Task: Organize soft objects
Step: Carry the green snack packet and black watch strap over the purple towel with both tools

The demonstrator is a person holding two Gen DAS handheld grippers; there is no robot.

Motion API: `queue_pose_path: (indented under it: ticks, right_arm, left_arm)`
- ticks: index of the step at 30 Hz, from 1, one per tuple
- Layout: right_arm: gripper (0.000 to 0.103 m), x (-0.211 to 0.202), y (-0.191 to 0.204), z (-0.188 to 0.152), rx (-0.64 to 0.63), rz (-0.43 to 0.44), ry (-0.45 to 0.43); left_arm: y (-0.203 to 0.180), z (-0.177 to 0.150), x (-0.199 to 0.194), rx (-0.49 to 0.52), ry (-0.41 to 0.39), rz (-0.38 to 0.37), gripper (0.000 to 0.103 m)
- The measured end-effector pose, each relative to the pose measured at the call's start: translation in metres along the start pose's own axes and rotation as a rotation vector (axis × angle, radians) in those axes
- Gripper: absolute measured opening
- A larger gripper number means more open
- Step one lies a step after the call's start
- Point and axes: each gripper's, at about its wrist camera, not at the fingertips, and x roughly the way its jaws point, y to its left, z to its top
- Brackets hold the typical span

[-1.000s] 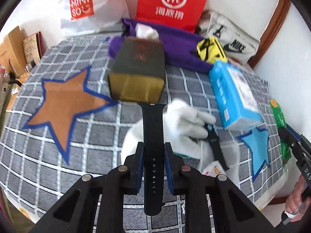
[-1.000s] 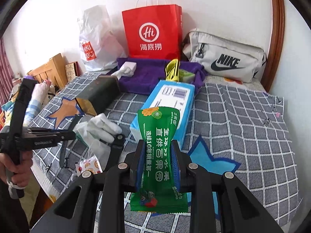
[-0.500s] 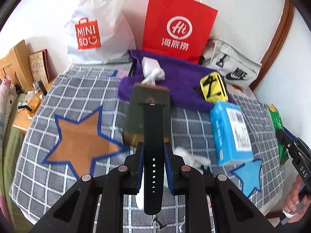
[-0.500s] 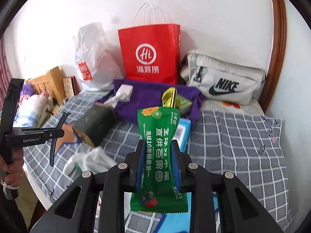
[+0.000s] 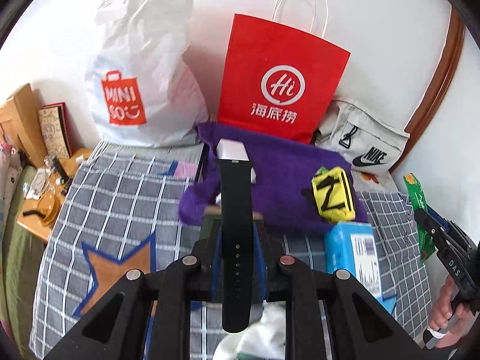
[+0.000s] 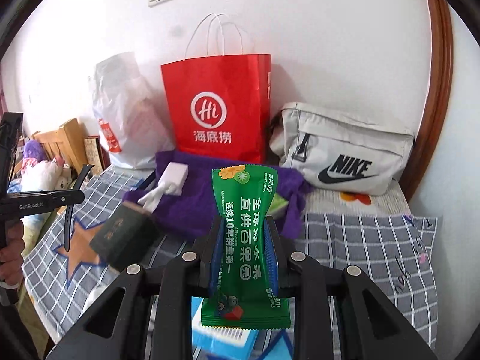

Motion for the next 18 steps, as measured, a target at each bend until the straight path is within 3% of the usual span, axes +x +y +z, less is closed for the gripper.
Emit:
queue_pose_path:
  ticks: [18]
  right_arm:
    - [0.026,0.091,-0.035,0.060,0.051,0.016,0.008]
  left_arm:
    - [-0.007,0.056,0.069,-0.021,0.029,0.001,0.019]
